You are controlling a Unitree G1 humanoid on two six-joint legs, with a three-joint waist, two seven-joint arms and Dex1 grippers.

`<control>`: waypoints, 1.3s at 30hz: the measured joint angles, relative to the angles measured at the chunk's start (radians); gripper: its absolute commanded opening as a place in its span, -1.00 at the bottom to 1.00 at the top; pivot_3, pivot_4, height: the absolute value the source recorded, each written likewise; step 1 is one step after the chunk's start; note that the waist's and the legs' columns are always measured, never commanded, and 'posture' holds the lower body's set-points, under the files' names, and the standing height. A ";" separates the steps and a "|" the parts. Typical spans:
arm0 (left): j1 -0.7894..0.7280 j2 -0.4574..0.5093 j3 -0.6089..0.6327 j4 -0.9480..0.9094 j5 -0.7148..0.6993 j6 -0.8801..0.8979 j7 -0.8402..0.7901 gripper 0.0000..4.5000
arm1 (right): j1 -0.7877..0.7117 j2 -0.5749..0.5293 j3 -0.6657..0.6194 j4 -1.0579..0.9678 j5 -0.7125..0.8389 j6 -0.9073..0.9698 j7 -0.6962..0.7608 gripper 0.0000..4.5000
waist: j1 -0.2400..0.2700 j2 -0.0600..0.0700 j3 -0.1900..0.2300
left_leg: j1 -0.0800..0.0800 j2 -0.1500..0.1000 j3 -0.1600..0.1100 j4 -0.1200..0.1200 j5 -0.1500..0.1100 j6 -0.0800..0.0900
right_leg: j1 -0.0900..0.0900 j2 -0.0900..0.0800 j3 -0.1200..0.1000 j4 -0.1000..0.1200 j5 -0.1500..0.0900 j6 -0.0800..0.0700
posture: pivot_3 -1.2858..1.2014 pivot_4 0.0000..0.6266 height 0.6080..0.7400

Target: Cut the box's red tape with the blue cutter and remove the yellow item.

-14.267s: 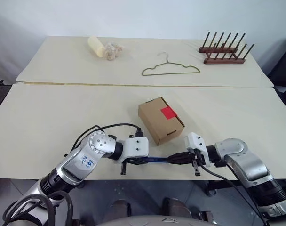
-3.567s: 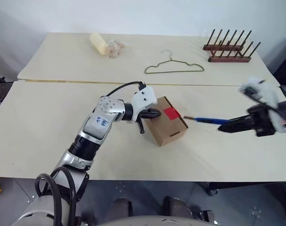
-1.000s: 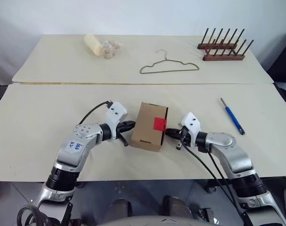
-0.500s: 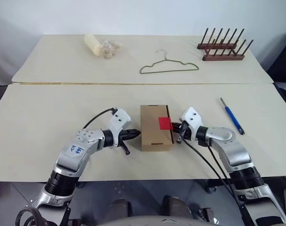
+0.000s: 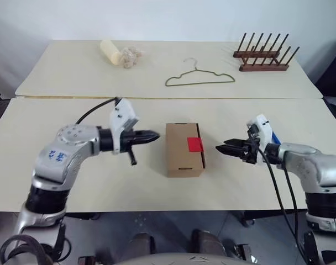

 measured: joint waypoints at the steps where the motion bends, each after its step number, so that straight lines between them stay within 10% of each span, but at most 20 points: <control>1: -0.024 -0.011 -0.026 0.026 0.012 -0.020 -0.006 -1.00 | -0.027 0.034 -0.049 -0.010 0.033 0.073 -0.031 0.92 | -0.001 0.000 0.000 | 0.001 0.000 0.000 -0.001 0.000 0.000 | 0.000 0.000 0.000 0.000 0.000 0.000 | 0.03 -0.52 1.00; 17: -0.045 -0.136 -0.216 0.174 0.161 -0.104 0.015 -1.00 | -0.045 0.190 -0.096 -0.041 0.066 0.226 -0.248 0.96 | -0.004 0.000 0.000 | -0.001 -0.001 0.001 -0.002 0.000 0.000 | -0.002 0.000 0.000 0.000 0.000 0.000 | 0.03 -0.52 1.00; 39: 0.006 -0.118 -0.224 0.125 0.183 -0.067 0.065 -1.00 | -0.037 -0.075 0.249 -0.135 -0.038 -0.044 -0.210 0.96 | 0.001 -0.004 -0.010 | 0.006 0.000 0.000 -0.001 0.000 0.000 | 0.005 0.000 0.001 -0.001 0.000 0.000 | 0.03 -0.52 1.00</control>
